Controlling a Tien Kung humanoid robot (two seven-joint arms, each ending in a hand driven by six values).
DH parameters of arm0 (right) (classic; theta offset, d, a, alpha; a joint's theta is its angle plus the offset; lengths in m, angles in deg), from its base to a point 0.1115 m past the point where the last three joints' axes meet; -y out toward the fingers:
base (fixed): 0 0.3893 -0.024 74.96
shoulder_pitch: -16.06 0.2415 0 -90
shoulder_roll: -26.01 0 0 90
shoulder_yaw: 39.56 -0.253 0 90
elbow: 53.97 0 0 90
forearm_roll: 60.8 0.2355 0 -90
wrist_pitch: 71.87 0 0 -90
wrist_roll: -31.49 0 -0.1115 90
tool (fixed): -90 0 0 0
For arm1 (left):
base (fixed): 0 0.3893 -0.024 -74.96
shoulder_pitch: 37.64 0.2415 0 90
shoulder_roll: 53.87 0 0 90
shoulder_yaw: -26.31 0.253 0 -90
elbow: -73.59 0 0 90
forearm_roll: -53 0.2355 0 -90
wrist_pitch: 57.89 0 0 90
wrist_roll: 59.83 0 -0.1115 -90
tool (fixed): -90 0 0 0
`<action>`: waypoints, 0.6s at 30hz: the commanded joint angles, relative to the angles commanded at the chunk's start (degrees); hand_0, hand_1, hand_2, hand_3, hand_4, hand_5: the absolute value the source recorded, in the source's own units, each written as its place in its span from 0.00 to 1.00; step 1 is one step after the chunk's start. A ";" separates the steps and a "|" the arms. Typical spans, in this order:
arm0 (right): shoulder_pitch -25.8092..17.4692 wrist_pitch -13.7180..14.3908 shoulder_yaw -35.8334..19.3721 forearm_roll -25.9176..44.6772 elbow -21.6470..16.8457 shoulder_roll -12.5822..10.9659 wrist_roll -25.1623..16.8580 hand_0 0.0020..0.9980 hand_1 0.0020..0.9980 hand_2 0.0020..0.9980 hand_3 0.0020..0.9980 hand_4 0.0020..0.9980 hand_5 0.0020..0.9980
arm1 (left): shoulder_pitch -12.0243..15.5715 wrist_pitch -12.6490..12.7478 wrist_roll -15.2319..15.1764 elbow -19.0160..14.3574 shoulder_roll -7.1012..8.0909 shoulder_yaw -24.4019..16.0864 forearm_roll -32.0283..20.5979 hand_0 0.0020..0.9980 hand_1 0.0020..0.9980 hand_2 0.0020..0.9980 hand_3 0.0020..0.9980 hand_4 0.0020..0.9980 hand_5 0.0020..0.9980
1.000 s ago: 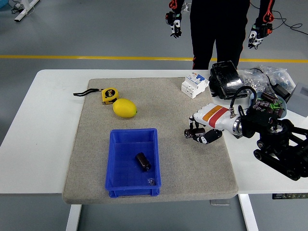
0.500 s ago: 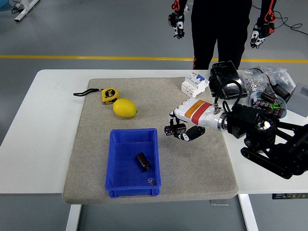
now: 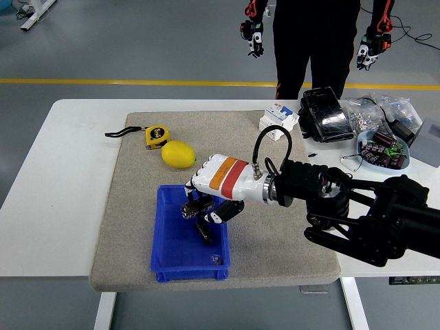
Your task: Pick up the battery,place it into the box
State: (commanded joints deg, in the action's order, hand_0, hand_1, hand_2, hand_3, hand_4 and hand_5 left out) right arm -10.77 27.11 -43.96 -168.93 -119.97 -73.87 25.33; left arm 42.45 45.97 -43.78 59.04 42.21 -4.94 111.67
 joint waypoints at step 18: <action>0.18 -0.45 -1.54 1.94 0.62 0.08 -0.16 0.40 0.54 0.88 0.99 0.80 0.33 | -0.06 -0.01 0.17 0.09 0.14 -0.66 0.75 0.58 0.58 0.62 0.58 0.63 0.58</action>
State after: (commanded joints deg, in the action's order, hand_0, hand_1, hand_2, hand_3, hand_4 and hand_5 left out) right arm -10.59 26.66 -45.50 -167.00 -119.35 -73.79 25.17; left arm 42.39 45.96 -43.62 59.14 42.35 -5.60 112.42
